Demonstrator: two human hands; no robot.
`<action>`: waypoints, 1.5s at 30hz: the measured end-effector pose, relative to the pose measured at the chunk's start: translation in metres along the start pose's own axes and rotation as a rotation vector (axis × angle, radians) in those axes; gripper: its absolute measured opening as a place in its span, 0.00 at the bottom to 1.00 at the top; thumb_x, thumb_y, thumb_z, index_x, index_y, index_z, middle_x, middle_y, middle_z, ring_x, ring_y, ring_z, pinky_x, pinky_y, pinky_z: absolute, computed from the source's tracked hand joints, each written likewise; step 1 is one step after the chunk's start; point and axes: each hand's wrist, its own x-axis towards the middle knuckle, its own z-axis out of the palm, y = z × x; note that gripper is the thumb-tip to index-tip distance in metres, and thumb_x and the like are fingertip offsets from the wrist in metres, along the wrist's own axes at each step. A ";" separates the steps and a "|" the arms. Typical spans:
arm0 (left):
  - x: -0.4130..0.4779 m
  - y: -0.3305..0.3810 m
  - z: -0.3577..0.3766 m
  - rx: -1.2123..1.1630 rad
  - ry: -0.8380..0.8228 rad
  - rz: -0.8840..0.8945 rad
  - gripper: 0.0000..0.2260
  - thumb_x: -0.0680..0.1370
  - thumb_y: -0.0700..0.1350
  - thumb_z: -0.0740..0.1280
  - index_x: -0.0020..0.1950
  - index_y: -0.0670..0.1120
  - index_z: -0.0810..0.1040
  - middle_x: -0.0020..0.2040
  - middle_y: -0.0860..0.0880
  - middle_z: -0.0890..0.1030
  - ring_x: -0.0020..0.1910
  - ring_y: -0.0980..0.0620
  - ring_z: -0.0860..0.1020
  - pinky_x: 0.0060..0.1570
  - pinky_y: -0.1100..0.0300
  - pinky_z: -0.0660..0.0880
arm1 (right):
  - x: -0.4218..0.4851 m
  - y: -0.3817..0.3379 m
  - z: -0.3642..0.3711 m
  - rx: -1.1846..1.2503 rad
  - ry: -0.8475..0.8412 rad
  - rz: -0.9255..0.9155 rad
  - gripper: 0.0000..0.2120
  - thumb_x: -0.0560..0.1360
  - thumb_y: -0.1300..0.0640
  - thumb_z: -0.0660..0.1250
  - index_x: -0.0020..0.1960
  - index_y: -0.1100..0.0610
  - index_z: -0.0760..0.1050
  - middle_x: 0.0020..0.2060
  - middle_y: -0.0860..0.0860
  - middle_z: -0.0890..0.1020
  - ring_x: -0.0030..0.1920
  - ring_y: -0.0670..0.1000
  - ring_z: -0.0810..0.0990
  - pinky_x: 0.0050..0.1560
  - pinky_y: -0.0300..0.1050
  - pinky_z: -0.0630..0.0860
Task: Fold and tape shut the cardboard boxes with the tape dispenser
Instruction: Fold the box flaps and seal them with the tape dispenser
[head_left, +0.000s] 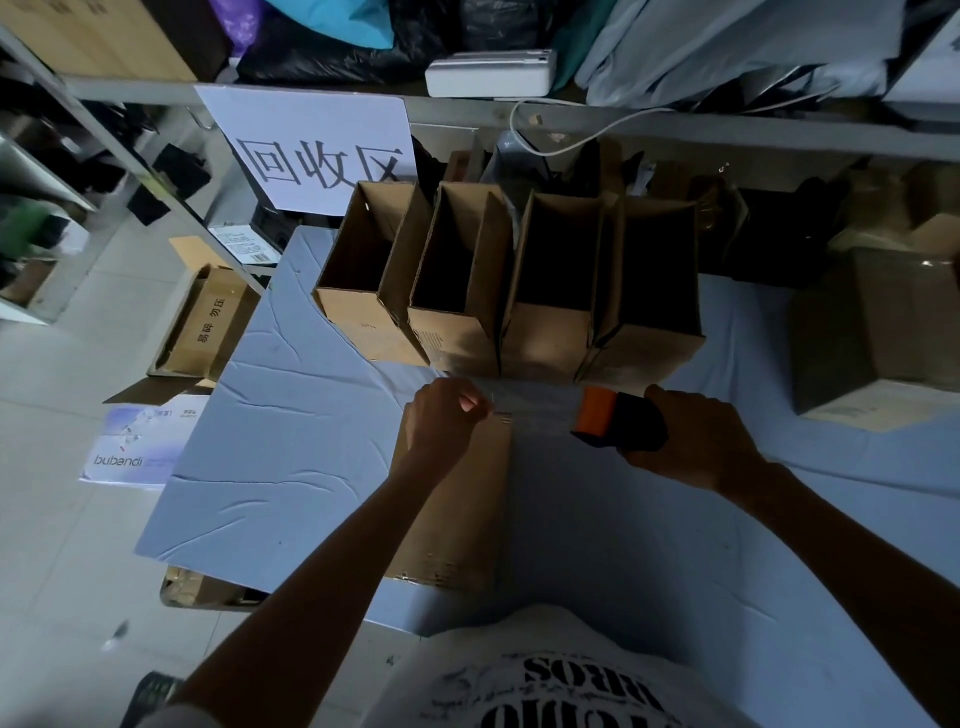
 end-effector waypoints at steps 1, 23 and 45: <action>-0.001 0.002 0.000 0.005 0.006 -0.009 0.02 0.75 0.43 0.71 0.47 0.46 0.83 0.47 0.48 0.84 0.46 0.52 0.81 0.52 0.54 0.78 | 0.000 0.000 0.000 -0.008 0.001 -0.001 0.24 0.65 0.36 0.71 0.44 0.49 0.63 0.33 0.42 0.70 0.32 0.44 0.71 0.33 0.39 0.67; 0.012 -0.017 0.007 -0.076 -0.062 0.007 0.08 0.73 0.44 0.73 0.41 0.56 0.78 0.43 0.56 0.81 0.45 0.57 0.80 0.43 0.69 0.71 | 0.004 0.002 0.001 -0.033 0.031 0.031 0.24 0.65 0.35 0.71 0.45 0.50 0.63 0.34 0.43 0.71 0.32 0.45 0.72 0.32 0.38 0.65; 0.013 -0.009 -0.005 -0.451 -0.136 -0.217 0.03 0.76 0.44 0.70 0.44 0.48 0.83 0.46 0.49 0.83 0.51 0.52 0.78 0.57 0.53 0.70 | 0.004 -0.006 -0.007 0.008 0.026 0.037 0.24 0.66 0.36 0.71 0.47 0.50 0.63 0.37 0.44 0.72 0.36 0.46 0.72 0.37 0.40 0.66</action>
